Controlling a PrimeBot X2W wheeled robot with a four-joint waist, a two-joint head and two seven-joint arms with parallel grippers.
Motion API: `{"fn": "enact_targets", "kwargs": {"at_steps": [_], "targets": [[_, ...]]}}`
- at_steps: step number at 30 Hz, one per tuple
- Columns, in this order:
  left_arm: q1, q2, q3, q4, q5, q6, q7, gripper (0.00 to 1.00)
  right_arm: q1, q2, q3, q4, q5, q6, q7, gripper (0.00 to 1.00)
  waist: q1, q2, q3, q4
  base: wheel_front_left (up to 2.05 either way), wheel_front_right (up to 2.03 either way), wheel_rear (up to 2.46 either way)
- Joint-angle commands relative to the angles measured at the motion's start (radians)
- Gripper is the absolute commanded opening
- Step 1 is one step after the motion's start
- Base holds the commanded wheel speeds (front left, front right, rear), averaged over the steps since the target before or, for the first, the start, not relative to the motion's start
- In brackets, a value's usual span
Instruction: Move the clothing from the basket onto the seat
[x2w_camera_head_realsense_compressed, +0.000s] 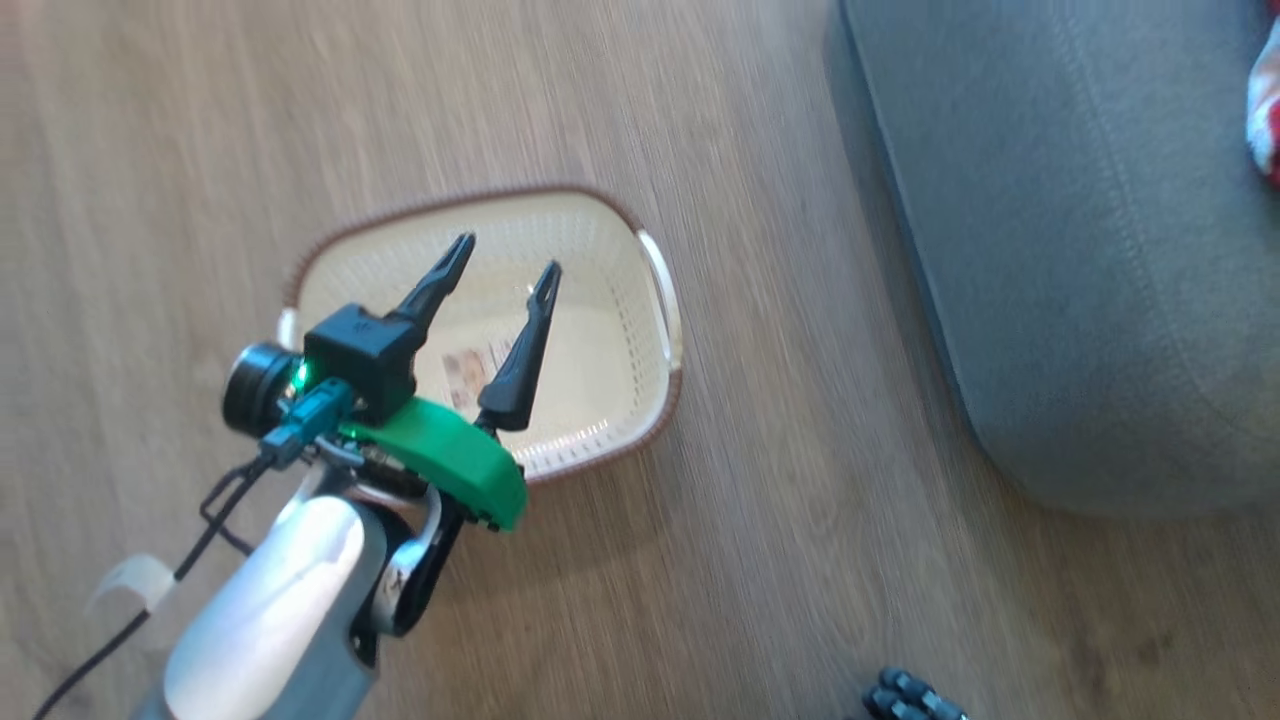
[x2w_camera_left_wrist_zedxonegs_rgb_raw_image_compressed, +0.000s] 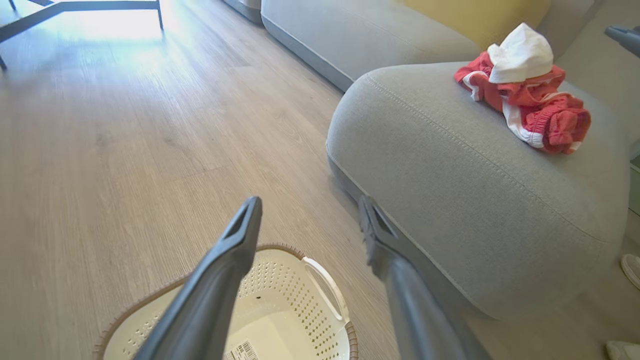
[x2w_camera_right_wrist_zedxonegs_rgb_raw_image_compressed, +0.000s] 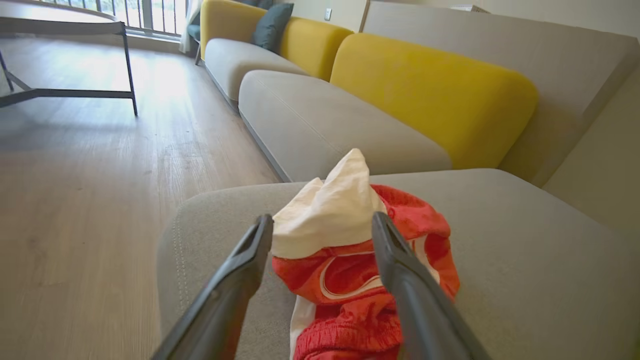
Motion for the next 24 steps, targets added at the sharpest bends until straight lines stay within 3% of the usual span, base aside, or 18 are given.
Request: {"fn": "enact_targets", "kwargs": {"at_steps": [1,7,12,24], "targets": [[0.014,-0.001,0.044,-0.004,-0.018,0.012,-0.027,1.00,0.079,-0.014,0.018,-0.105,0.014,0.007,0.017,1.00,0.0001,-0.0001,-0.121,0.045,0.00,0.00,0.00],[0.068,0.002,0.070,0.059,-0.046,0.029,-0.067,1.00,0.301,0.075,0.015,-0.341,0.017,0.007,0.073,1.00,0.0001,-0.0001,-0.239,0.114,0.00,0.00,0.00],[0.111,0.025,0.119,0.083,-0.081,0.047,-0.091,1.00,0.471,0.158,0.022,-0.461,-0.002,0.007,0.110,1.00,0.0001,-0.0001,-0.296,0.173,0.00,0.00,0.00],[0.182,0.088,0.188,0.185,-0.102,0.060,-0.160,1.00,0.658,0.268,0.059,-0.488,-0.107,0.007,0.035,1.00,0.0001,-0.0001,-0.370,0.255,0.00,0.00,0.00]]}}
